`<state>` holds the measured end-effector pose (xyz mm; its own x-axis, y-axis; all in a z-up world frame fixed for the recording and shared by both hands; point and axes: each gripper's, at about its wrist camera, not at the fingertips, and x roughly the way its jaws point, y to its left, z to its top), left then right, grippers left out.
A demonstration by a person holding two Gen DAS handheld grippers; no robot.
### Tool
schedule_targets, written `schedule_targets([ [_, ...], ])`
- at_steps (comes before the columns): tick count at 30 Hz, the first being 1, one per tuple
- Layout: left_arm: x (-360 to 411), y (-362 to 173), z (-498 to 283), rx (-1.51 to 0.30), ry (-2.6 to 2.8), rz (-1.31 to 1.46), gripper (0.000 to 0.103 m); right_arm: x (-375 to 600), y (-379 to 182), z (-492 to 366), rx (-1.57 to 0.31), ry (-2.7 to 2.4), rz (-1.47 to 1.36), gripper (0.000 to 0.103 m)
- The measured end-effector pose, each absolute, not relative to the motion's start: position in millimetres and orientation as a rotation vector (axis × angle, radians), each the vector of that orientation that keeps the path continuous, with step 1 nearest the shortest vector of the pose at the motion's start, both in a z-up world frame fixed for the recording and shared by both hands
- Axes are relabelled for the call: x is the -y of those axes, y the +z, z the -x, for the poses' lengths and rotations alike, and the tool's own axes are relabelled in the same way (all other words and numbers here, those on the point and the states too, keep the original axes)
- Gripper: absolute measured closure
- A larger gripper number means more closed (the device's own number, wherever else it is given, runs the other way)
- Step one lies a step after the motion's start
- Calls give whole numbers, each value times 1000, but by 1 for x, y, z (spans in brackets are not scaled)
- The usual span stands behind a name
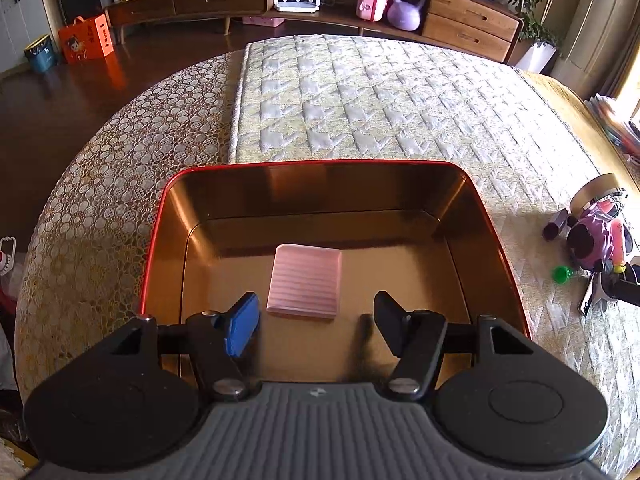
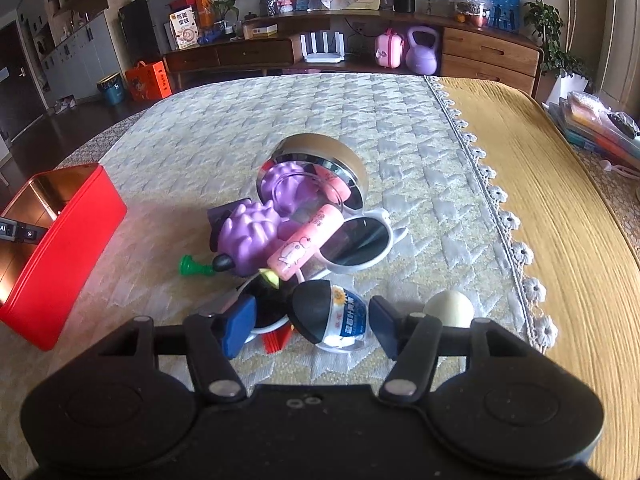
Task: Organize rigid objects
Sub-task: 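Grasp the purple spiky ball with the left tool while the right tool grasps the cream ball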
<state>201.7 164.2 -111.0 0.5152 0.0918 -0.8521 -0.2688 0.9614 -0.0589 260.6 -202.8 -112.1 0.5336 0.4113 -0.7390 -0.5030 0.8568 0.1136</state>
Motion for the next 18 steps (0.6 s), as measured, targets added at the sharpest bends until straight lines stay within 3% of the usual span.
schedule_targets([
  [7,-131,-75,-198,-924,125,172,40,210,-105,-251,-840,546,118,41],
  [10,-104,-62,-207,-902,42,169,25,217,-100,-245,-829,548,118,40],
  [18,-30,-62,-250,-911,-80,144,24,247,-94,-251,-802,464,126,39],
])
